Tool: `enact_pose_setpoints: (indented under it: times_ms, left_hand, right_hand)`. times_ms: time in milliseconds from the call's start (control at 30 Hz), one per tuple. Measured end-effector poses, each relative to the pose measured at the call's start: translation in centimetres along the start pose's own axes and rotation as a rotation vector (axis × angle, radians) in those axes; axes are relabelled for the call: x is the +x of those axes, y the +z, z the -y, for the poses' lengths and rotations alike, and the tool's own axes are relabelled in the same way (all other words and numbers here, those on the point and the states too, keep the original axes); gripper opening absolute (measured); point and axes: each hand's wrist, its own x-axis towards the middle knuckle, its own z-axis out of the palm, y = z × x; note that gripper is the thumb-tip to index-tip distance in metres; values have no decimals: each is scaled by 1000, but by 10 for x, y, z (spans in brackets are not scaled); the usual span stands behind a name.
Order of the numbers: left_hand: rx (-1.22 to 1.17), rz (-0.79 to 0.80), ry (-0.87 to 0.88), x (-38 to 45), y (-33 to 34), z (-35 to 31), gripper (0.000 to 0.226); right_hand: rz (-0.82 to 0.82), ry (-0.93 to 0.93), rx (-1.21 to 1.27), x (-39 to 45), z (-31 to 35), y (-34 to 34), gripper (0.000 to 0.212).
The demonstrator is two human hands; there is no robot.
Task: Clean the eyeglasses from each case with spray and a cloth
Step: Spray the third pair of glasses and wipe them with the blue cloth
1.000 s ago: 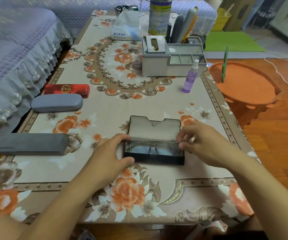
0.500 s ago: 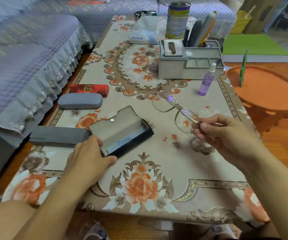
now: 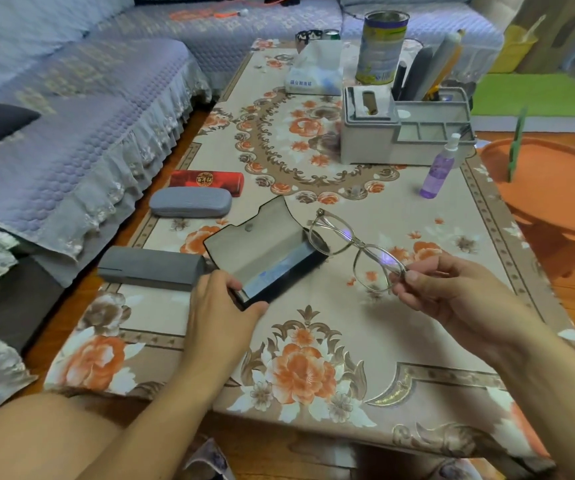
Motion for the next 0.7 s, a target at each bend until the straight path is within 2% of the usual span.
enact_pose_setpoints:
  times_ms: [133,233,400,467,533,567,633,667,700]
  left_hand:
    - [-16,-77,-53,-6,-1,8,49]
    - [79,-123,-118,-7,-13,20,57]
    - [355,-69,-43,-11,-24,23,57]
    - [422,-146,55,-12,-28,17,49]
    - [291,-232,191,-16,-29,2,29]
    - [134,-210,233,-20,-27,-7,17]
    - [-285,8,154,-28,-18,-26,5]
    - [-466,130,83,-30,-12,-35,8]
    - [-563,174,31,-28,-8,-41,12]
  right_hand:
    - [4,17,-4,0,-1,4,16]
    - [9,33,-22,0,-3,5,13]
    - [32,39,-37,0,-6,9,10]
    - [32,33,-21,-1,-5,11,12]
    - [37,31,16,-4,-4,12,12]
    - [45,33,45,-5,-5,12,10]
    - [82,35,110,-9,-6,13,8]
    - [105,28,126,-11,-6,14,10]
    - [124,10,107,-13,-6,15,11]
